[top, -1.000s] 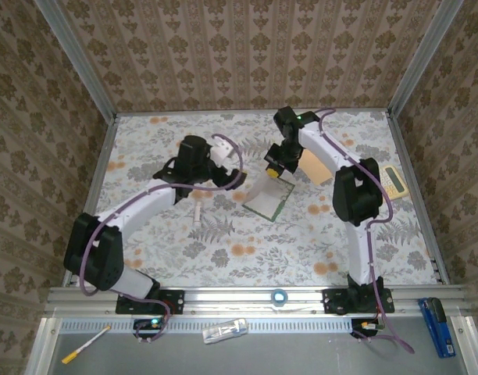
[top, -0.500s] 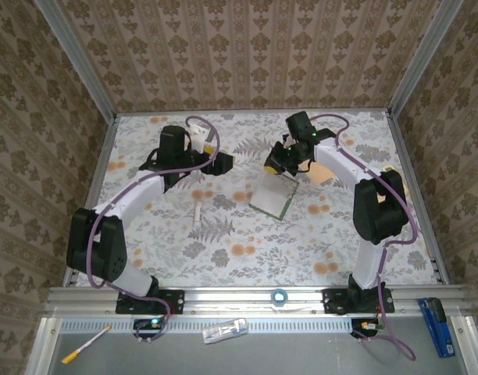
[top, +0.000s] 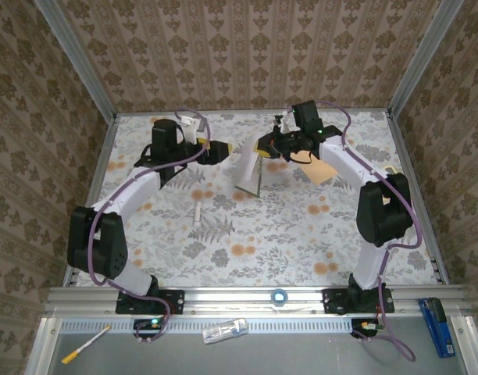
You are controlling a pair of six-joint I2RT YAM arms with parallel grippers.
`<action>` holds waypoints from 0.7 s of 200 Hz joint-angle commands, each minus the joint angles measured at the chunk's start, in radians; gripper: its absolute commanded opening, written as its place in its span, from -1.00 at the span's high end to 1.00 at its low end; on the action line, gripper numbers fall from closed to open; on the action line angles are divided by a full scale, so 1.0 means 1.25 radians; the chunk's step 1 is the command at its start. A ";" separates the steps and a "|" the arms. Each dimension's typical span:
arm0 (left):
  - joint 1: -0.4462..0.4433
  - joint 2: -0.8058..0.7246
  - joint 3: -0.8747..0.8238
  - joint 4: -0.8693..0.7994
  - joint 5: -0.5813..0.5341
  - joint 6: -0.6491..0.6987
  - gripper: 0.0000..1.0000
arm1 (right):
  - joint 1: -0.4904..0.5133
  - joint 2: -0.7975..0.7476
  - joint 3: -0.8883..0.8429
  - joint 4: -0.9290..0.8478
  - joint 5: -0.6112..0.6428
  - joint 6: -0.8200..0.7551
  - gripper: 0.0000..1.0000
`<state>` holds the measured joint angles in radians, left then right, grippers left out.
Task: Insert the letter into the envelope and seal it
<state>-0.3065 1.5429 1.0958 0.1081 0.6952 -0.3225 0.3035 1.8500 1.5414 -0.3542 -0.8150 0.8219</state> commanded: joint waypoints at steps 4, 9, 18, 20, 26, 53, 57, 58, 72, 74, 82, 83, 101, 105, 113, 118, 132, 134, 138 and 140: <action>0.016 0.017 0.029 0.051 0.062 -0.048 -1.00 | -0.002 -0.039 0.011 0.073 -0.087 0.025 1.00; 0.017 0.022 0.032 0.048 0.067 -0.050 -0.99 | -0.001 -0.041 0.007 0.094 -0.098 0.038 1.00; 0.019 0.034 0.040 0.046 0.078 -0.052 -0.99 | -0.002 -0.042 -0.001 0.131 -0.119 0.066 1.00; 0.018 0.037 0.043 0.045 0.081 -0.052 -1.00 | -0.001 -0.043 -0.003 0.138 -0.123 0.072 1.00; 0.019 0.045 0.050 0.040 0.087 -0.053 -1.00 | -0.001 -0.043 -0.004 0.156 -0.131 0.086 1.00; 0.018 0.072 0.064 0.049 0.100 -0.068 -1.00 | 0.002 -0.051 0.009 0.176 -0.153 0.096 1.00; 0.018 0.075 0.065 0.052 0.102 -0.072 -1.00 | 0.002 -0.051 0.011 0.179 -0.155 0.098 1.00; 0.018 0.075 0.065 0.053 0.103 -0.073 -1.00 | 0.003 -0.051 0.012 0.181 -0.157 0.099 1.00; 0.018 0.087 0.069 0.074 0.115 -0.091 -0.99 | 0.003 -0.054 0.013 0.209 -0.168 0.118 1.00; 0.018 0.090 0.069 0.077 0.116 -0.093 -1.00 | 0.003 -0.053 0.014 0.212 -0.168 0.120 1.00; 0.018 0.096 0.072 0.088 0.126 -0.103 -0.99 | 0.004 -0.053 0.017 0.221 -0.173 0.127 1.00; 0.019 0.097 0.072 0.089 0.127 -0.105 -0.99 | 0.004 -0.053 0.017 0.223 -0.173 0.127 1.00; 0.021 0.109 0.075 0.116 0.142 -0.128 -1.00 | 0.006 -0.052 0.024 0.238 -0.180 0.133 1.00; 0.022 0.110 0.075 0.124 0.145 -0.135 -1.00 | 0.007 -0.051 0.026 0.241 -0.181 0.133 1.00; 0.022 0.113 0.075 0.138 0.156 -0.147 -0.99 | 0.007 -0.049 0.027 0.248 -0.183 0.136 1.00; 0.022 0.113 0.075 0.144 0.161 -0.154 -1.00 | 0.006 -0.050 0.026 0.255 -0.185 0.136 1.00; 0.022 0.115 0.078 0.156 0.184 -0.169 -1.00 | 0.007 -0.047 0.023 0.268 -0.187 0.137 1.00; 0.022 0.115 0.079 0.157 0.186 -0.170 -1.00 | 0.007 -0.047 0.023 0.270 -0.187 0.137 1.00; 0.022 0.115 0.079 0.158 0.193 -0.174 -1.00 | 0.007 -0.046 0.022 0.275 -0.188 0.138 1.00; 0.022 0.115 0.079 0.159 0.197 -0.175 -1.00 | 0.007 -0.046 0.023 0.277 -0.189 0.138 1.00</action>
<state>-0.2863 1.6783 1.1557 0.2367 0.8581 -0.4843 0.3058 1.8202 1.5414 -0.0704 -1.0050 0.9775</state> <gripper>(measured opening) 0.997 0.060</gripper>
